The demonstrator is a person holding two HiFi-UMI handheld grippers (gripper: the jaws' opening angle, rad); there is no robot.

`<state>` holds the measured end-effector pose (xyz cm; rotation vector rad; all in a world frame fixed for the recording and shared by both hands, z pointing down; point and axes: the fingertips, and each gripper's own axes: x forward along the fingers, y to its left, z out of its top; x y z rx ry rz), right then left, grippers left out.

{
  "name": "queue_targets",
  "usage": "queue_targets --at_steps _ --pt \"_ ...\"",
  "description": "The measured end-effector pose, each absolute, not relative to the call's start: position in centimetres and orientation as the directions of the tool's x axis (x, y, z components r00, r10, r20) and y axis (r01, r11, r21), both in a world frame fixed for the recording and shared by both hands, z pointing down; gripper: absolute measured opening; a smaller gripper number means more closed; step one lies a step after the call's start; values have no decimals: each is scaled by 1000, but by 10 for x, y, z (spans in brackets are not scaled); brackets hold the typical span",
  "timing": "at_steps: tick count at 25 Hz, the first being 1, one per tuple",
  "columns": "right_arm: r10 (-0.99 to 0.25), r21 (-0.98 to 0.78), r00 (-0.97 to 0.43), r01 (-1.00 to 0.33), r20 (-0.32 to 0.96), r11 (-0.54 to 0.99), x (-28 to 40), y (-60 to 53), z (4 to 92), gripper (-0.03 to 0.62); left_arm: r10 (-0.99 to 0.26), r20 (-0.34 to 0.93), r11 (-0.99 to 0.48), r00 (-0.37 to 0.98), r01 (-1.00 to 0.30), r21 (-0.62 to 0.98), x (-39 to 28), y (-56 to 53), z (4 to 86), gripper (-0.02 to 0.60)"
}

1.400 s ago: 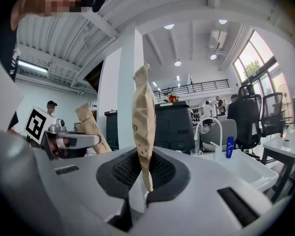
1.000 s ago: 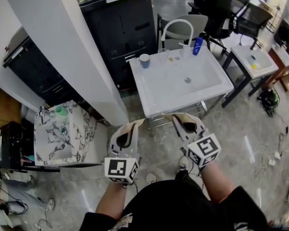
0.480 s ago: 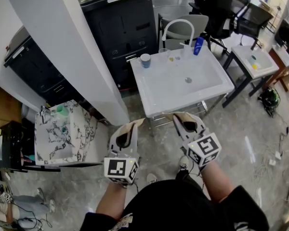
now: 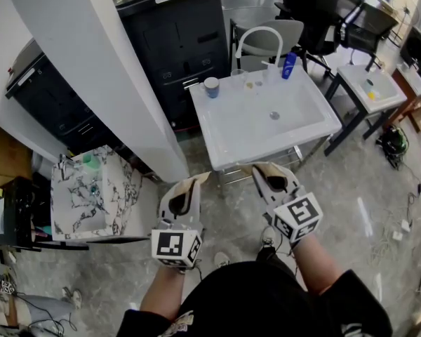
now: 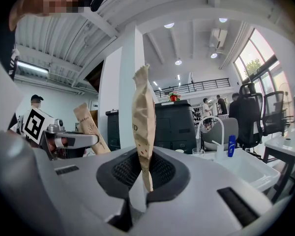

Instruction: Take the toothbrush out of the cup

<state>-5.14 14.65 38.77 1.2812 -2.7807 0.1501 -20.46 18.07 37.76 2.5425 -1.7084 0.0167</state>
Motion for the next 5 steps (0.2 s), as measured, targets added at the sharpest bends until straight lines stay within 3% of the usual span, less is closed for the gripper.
queue_targets --at_steps 5 --pt "-755 -56 -646 -763 110 644 -49 149 389 24 -923 51 -378 380 -924 58 -203 183 379 43"
